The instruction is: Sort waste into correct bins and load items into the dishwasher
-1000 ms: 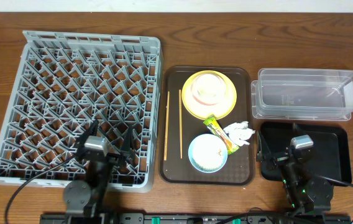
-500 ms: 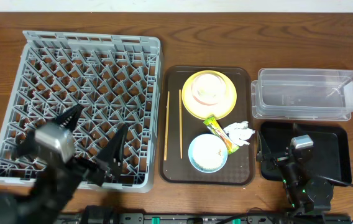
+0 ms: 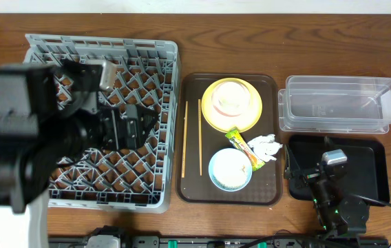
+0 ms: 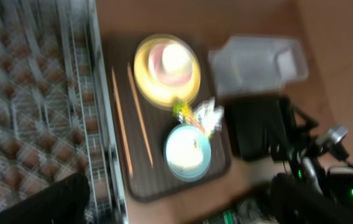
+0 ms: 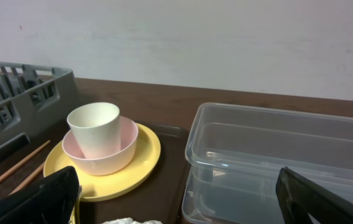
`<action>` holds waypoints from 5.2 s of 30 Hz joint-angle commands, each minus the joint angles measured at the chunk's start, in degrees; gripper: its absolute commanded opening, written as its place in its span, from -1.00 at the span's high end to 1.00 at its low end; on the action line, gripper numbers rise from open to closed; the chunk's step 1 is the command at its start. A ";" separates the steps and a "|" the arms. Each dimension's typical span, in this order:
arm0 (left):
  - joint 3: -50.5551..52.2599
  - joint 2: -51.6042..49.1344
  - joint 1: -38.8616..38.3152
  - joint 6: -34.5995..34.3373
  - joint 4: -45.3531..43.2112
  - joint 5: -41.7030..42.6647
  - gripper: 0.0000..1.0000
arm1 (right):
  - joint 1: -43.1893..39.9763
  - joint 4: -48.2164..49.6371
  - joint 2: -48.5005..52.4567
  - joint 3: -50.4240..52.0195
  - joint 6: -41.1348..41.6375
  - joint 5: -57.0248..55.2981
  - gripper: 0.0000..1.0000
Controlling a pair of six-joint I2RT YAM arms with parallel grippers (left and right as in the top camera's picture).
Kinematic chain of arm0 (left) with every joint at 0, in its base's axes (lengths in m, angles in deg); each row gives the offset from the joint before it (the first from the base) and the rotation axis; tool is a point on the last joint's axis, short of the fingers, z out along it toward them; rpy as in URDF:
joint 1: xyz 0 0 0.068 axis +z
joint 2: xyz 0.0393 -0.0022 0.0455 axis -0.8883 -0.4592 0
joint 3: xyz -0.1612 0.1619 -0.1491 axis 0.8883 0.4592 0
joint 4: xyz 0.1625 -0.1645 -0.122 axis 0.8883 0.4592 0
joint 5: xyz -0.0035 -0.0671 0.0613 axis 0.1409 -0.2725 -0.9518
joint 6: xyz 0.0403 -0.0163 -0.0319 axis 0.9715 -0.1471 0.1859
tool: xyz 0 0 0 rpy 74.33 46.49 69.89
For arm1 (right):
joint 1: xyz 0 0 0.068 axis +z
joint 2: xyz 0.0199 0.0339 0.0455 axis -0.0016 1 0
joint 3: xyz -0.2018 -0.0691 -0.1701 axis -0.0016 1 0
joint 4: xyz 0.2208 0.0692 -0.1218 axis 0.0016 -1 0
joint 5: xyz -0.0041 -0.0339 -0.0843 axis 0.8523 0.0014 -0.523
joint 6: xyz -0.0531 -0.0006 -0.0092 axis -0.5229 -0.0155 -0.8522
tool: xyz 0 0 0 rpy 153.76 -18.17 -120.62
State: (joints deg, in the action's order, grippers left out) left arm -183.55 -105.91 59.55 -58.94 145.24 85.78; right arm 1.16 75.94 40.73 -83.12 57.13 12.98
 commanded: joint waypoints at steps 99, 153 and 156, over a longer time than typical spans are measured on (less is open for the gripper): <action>45.66 -36.85 -35.80 -32.15 -61.59 -44.06 0.33 | -0.02 -0.26 -0.31 0.07 0.39 0.07 -0.98; 44.54 -17.73 -28.20 -12.26 -44.81 -55.87 0.85 | -0.02 -0.26 -0.31 0.07 0.39 0.07 -0.99; 44.52 -17.70 -27.28 -12.24 -44.81 -55.87 0.25 | -0.02 -0.24 -0.31 0.07 0.39 0.07 -0.99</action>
State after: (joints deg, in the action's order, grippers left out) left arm -138.70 -123.73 31.24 -71.09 100.26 30.13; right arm 1.16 75.91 40.73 -83.12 57.13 12.98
